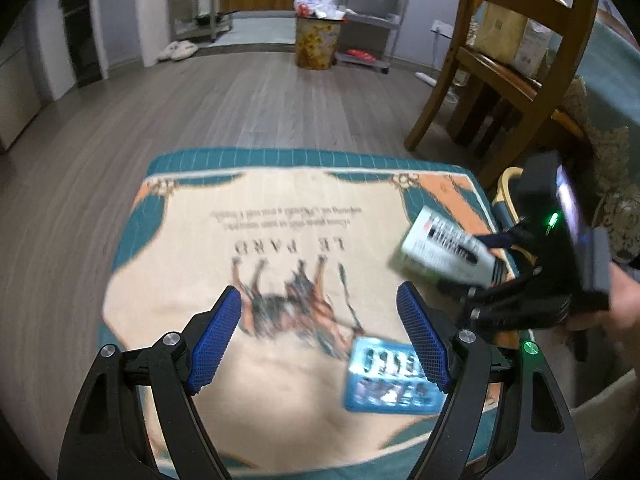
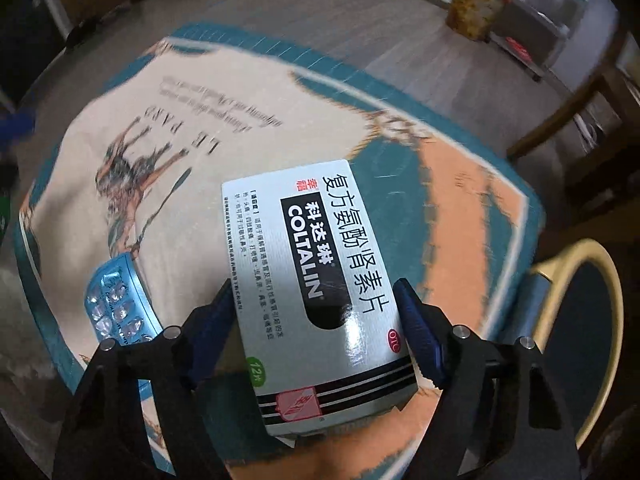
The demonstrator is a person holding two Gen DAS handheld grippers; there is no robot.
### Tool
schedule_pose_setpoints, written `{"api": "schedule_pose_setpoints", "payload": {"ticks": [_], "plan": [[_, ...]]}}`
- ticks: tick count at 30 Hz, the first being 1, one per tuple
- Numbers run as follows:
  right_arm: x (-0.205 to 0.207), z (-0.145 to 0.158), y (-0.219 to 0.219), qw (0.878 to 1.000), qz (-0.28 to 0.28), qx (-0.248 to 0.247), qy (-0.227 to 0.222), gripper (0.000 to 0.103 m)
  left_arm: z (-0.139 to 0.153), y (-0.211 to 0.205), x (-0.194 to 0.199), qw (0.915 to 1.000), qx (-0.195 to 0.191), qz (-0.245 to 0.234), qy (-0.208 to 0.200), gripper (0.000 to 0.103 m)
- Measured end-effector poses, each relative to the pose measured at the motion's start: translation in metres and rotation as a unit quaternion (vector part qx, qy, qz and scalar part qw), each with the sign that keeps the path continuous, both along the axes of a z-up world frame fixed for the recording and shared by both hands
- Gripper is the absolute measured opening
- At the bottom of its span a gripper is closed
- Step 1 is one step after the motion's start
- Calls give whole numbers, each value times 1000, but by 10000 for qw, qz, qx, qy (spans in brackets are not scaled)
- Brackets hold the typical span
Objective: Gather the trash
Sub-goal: 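Grasp the blue blister pack with the left tool while the right tool grasps the white COLTALIN box, then carry the blister pack and COLTALIN box over the bin with both tools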
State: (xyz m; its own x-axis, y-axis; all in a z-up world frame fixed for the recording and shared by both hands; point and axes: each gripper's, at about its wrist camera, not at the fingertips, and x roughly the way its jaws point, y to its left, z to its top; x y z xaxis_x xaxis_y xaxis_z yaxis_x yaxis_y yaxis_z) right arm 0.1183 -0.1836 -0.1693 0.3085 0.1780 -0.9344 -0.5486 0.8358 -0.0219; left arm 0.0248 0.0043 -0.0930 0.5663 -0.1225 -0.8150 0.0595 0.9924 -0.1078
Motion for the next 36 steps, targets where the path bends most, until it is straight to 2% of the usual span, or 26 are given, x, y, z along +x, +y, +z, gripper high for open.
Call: {"api": "schedule_pose_setpoints", "payload": {"ticks": [4, 7, 13, 16, 18, 21, 23, 25, 27, 31, 35, 36], "plan": [[-7, 25, -26, 9990, -332, 237, -183, 76, -14, -17, -19, 9980, -144, 604, 115, 81], [-17, 50, -47, 9966, -611, 399, -392, 76, -35, -28, -31, 9919, -363, 1128, 447, 82], [-48, 119, -95, 9874, -1090, 667, -930, 76, -62, -51, -32, 9746, -476, 1978, 936, 82], [-68, 143, -122, 9801, -1350, 951, -1105, 76, -71, -60, -32, 9617, -598, 2445, 1083, 83], [-77, 148, -138, 9764, -1543, 959, -1171, 76, -72, -67, -29, 9593, -524, 2554, 1088, 85], [-80, 147, -153, 9735, -1699, 984, -1172, 76, -73, -74, -24, 9540, -186, 2825, 985, 87], [-79, 143, -157, 9737, -1708, 963, -1162, 76, -79, -77, -23, 9470, -49, 2996, 1154, 89], [-76, 139, -160, 9749, -1677, 933, -1129, 76, -86, -78, -23, 9432, -132, 3064, 1275, 92], [-71, 137, -163, 9749, -1678, 957, -1104, 76, -88, -84, -22, 9476, -25, 2961, 1200, 97], [-62, 134, -155, 9742, -1634, 1073, -1125, 76, -91, -93, -16, 9570, 276, 2649, 1145, 98], [-58, 134, -148, 9759, -1489, 1104, -1150, 76, -86, -91, -9, 9700, 143, 2194, 1035, 94], [-57, 134, -146, 9764, -1460, 1095, -1159, 76, -85, -92, -7, 9749, 125, 1992, 986, 90]]}}
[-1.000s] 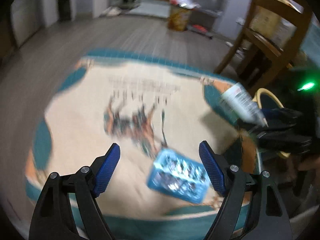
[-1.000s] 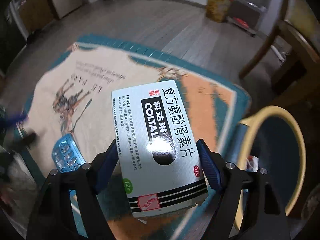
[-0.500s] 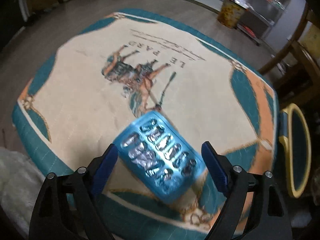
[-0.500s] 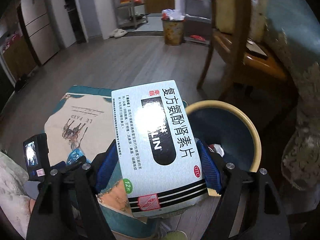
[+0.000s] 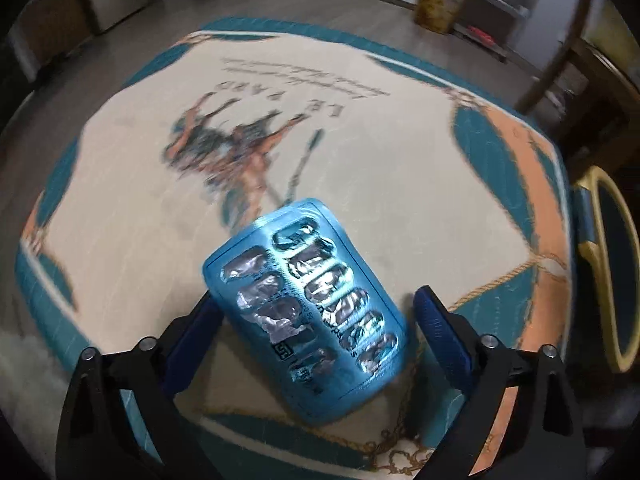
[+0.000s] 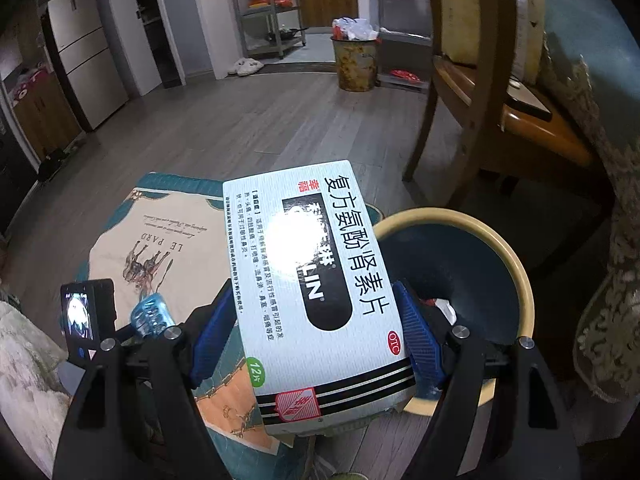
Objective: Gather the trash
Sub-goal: 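Carry the blister pack and COLTALIN box over the bin with both tools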
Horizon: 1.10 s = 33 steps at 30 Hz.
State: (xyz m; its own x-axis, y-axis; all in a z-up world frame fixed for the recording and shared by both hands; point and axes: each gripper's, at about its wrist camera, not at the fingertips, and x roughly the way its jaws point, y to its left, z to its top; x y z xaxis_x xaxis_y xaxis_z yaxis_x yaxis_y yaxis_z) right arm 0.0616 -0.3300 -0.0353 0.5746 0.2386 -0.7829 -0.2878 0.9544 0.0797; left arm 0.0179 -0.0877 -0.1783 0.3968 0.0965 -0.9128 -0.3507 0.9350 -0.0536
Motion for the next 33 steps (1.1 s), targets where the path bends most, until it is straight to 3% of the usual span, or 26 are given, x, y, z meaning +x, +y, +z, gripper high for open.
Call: {"api": "schedule_pose_setpoints", "payload": {"ticks": [3, 9, 12, 19, 22, 26, 30, 32, 33], "plan": [[2, 0, 2, 10000, 21, -7, -28, 76, 2, -3, 5, 9986, 0, -495, -184, 73], [2, -1, 0, 10000, -39, -12, -34, 76, 7, -18, 25, 9865, -270, -1599, -245, 70], [1, -2, -4, 9999, -114, -12, 10, 76, 16, -17, 31, 9779, -713, -1908, -475, 69], [8, 2, -34, 9978, -611, 248, 57, 76, 63, -52, 32, 9552, -258, -2770, -1013, 69], [13, 7, -62, 9933, -1042, 502, 46, 76, 99, -71, 42, 9379, -185, -3238, -1233, 69], [15, 8, -110, 9811, -1759, 811, 54, 76, 146, -103, 59, 9041, -146, -3989, -1523, 69], [15, -8, -147, 9695, -2254, 928, 249, 76, 151, -141, 73, 8627, -22, -4825, -1512, 69], [15, -18, -160, 9647, -2406, 997, 381, 76, 141, -158, 74, 8459, 32, -5113, -1519, 69], [15, -21, -165, 9636, -2461, 956, 420, 76, 135, -163, 75, 8429, -4, -5166, -1504, 69]]}}
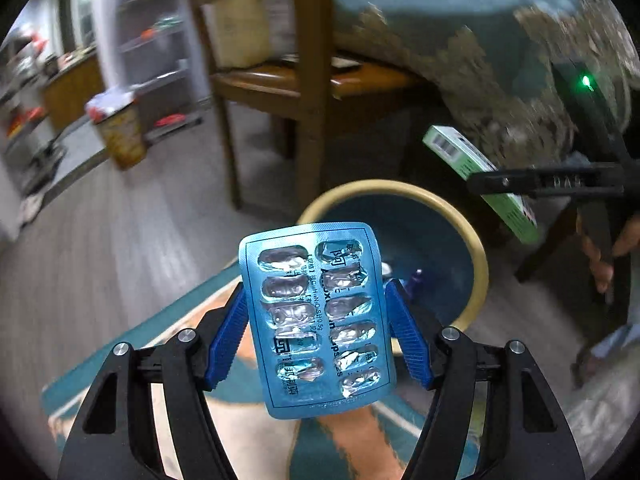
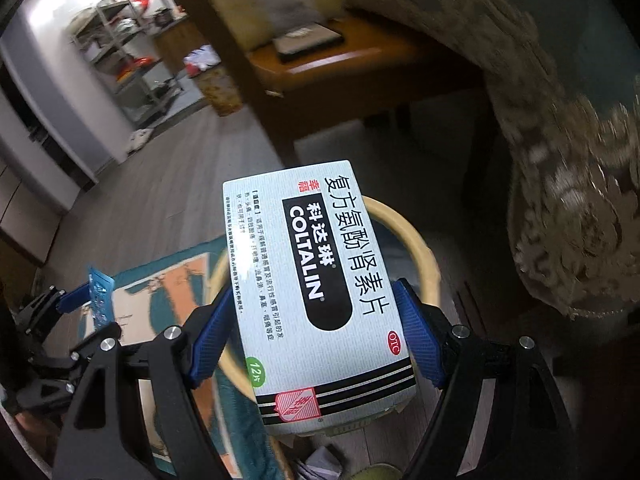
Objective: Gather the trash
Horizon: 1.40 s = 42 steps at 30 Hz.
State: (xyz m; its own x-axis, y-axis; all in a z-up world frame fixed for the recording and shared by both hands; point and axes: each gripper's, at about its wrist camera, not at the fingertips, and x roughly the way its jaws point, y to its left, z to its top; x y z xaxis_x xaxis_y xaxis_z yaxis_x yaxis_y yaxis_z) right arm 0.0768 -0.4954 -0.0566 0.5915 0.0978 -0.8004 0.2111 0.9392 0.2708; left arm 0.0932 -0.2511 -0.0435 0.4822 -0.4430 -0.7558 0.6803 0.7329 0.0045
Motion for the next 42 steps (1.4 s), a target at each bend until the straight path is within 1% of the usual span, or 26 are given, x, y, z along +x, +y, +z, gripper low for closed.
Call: {"api": "schedule_pose_setpoints", "payload": {"ticks": [1, 2, 4, 7, 9, 11, 12, 13, 18, 23, 26, 27, 29, 32, 37, 39, 40, 42], "plan": [[-1, -2, -2, 10000, -10, -20, 12, 76, -7, -6, 3, 10000, -40, -25, 77, 69], [-1, -4, -5, 10000, -20, -18, 19, 76, -19, -17, 9, 9996, -105, -27, 261, 69], [0, -9, -10, 10000, -65, 23, 58, 76, -27, -33, 19, 9989, -153, -68, 432, 69], [2, -16, -17, 9998, -147, 60, 133, 76, -43, -60, 21, 9988, -30, -256, 417, 70], [4, -17, -21, 9996, -196, 176, 122, 76, -53, -67, 25, 9989, 34, -266, 385, 71], [1, -18, -24, 9993, -244, 261, 80, 76, -61, -74, 29, 9989, 23, -251, 395, 79], [1, -19, -25, 9992, -260, 301, 70, 76, -64, -75, 30, 9991, 12, -205, 375, 90], [-2, -20, -25, 9991, -271, 332, 74, 76, -66, -75, 31, 9993, -17, -164, 343, 92], [2, -25, -23, 9991, -225, 343, 148, 76, -65, -70, 37, 9992, -141, -47, 366, 92], [11, -30, -8, 9992, -72, 285, 280, 77, -55, -49, 43, 9988, -271, 178, 360, 92], [17, -30, 0, 9991, 22, 283, 328, 82, -47, -33, 43, 9989, -258, 313, 250, 92], [17, -28, 3, 9992, 43, 281, 283, 85, -43, -28, 42, 9989, -242, 354, 210, 92], [18, -24, 4, 9995, 46, 242, 210, 86, -35, -17, 39, 9987, -202, 446, 132, 92], [9, -17, 8, 9999, 37, 123, 114, 86, -18, -4, 28, 9982, -211, 566, -53, 92], [-20, -4, 17, 9995, -89, -223, 199, 86, 9, 12, -1, 9975, -364, 569, -189, 93], [-34, 5, 22, 9995, -156, -241, 103, 87, 21, 16, -15, 9970, -424, 577, -306, 95], [-43, 12, 26, 9994, -212, -271, 8, 90, 30, 20, -24, 9962, -484, 605, -397, 96], [-59, 22, 32, 9989, -285, -344, -144, 92, 45, 28, -36, 9944, -626, 678, -505, 97]]}}
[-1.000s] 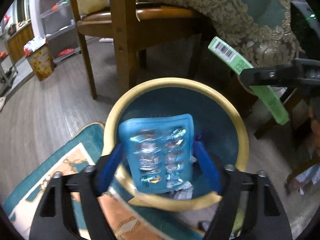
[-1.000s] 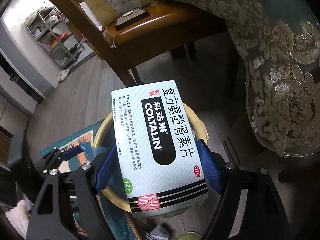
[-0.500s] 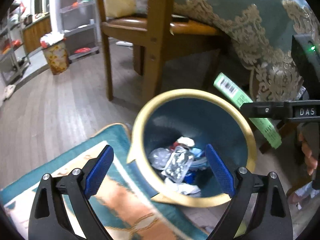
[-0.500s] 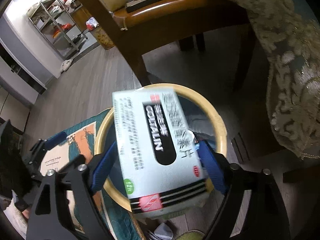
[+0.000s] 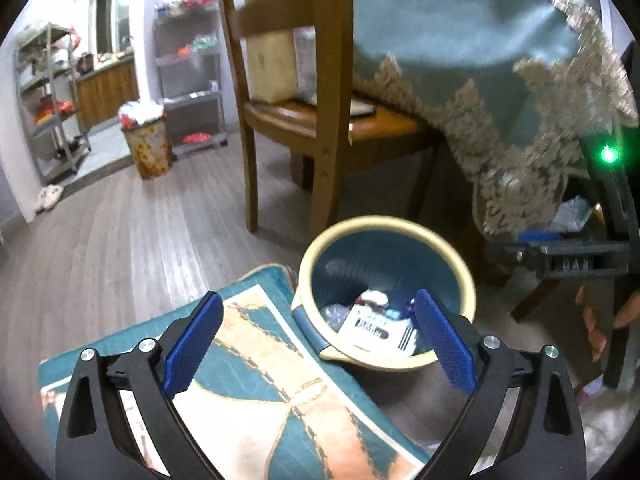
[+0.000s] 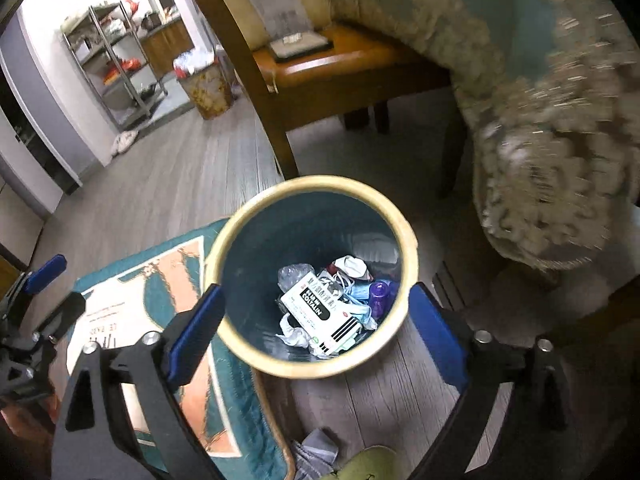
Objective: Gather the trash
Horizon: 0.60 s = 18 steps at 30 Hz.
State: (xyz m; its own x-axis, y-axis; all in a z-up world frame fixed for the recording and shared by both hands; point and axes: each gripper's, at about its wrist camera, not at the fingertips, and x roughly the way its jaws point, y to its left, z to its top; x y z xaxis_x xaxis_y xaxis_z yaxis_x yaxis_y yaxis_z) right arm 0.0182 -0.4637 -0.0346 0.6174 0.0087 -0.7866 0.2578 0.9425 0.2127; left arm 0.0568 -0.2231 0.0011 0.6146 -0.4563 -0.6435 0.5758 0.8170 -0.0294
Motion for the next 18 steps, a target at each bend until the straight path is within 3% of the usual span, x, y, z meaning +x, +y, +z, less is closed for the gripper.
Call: {"api": "schedule_pose_setpoints", "payload": {"ticks": [9, 18], "plan": [[-64, 32, 42, 9963, 9, -734, -439, 97, 27, 25, -46, 9995, -224, 219, -48, 98], [-94, 47, 60, 9920, -68, -921, -863, 97, 29, 32, -70, 9997, 56, 219, -56, 98]]}}
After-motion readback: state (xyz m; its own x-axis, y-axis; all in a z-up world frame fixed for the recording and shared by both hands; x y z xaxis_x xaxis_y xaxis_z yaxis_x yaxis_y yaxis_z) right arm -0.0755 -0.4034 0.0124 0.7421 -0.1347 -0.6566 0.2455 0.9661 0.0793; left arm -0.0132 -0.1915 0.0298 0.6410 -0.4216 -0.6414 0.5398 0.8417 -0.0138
